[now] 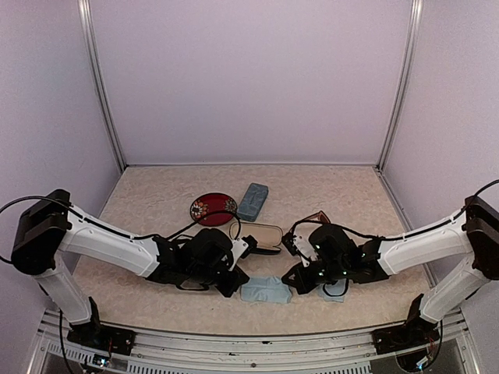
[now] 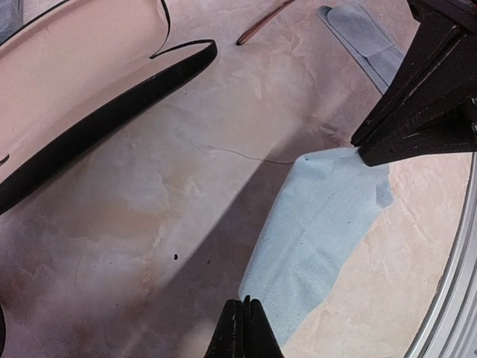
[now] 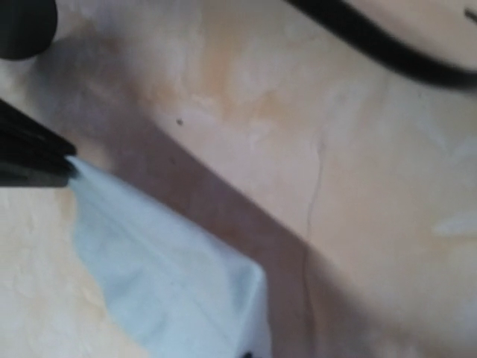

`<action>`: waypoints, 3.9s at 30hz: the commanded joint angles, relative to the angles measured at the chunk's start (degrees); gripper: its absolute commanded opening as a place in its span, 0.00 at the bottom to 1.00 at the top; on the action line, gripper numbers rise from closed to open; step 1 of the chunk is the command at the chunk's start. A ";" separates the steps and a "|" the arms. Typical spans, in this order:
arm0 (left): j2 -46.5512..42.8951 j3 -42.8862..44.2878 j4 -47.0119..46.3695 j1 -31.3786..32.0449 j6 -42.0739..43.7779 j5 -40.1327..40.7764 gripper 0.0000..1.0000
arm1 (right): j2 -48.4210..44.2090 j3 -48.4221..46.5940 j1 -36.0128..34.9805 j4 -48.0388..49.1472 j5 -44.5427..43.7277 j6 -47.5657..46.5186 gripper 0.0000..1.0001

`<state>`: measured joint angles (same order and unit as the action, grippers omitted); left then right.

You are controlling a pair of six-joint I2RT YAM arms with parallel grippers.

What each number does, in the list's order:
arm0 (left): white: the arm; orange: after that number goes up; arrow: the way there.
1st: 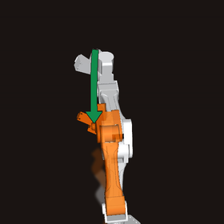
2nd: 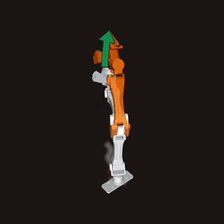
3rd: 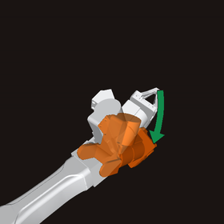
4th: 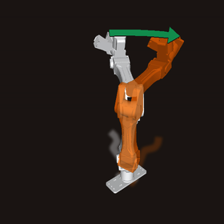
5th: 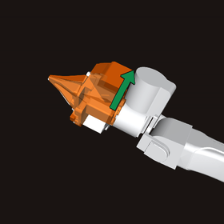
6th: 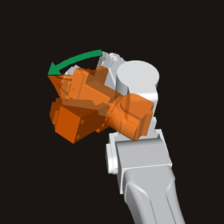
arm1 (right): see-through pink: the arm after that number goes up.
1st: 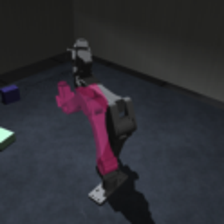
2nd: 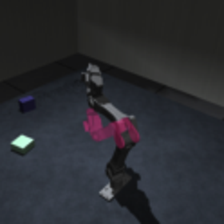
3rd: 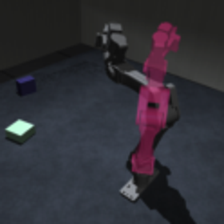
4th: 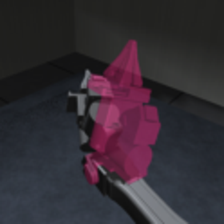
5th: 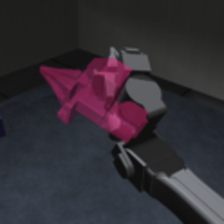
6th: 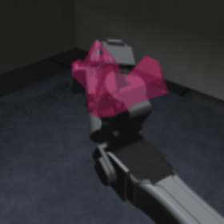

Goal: Organize the sunglasses
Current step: Pick up the folded cleaning cloth from the center of the board, then place the folded cleaning cloth in the sunglasses case.

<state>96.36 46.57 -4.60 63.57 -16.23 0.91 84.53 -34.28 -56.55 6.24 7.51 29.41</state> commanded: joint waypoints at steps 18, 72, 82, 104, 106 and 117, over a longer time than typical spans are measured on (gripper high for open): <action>-1.44 6.27 4.99 -10.33 7.46 -2.96 0.00 | 7.85 -11.98 5.52 -1.30 -0.70 -6.50 0.00; 8.05 17.15 7.59 -17.32 9.55 -7.76 0.00 | 20.68 -25.99 12.17 -5.39 1.75 -14.60 0.00; 8.48 17.60 7.61 -17.32 9.33 -7.74 0.00 | 21.33 -26.92 12.89 -5.64 1.86 -15.78 0.00; 10.24 18.58 7.93 -17.34 8.06 -8.15 0.00 | 23.25 -27.96 13.31 -5.62 3.50 -18.83 0.00; 10.42 18.82 8.29 -17.34 7.96 -7.84 0.00 | 23.47 -28.01 13.31 -5.49 3.63 -19.24 0.00; 11.64 20.69 10.40 -17.41 7.51 -6.81 0.00 | 22.90 -27.74 13.77 -5.27 3.86 -20.91 0.00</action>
<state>107.07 65.21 4.89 46.06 -8.29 -6.59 107.13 -61.06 -43.46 0.62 10.61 9.74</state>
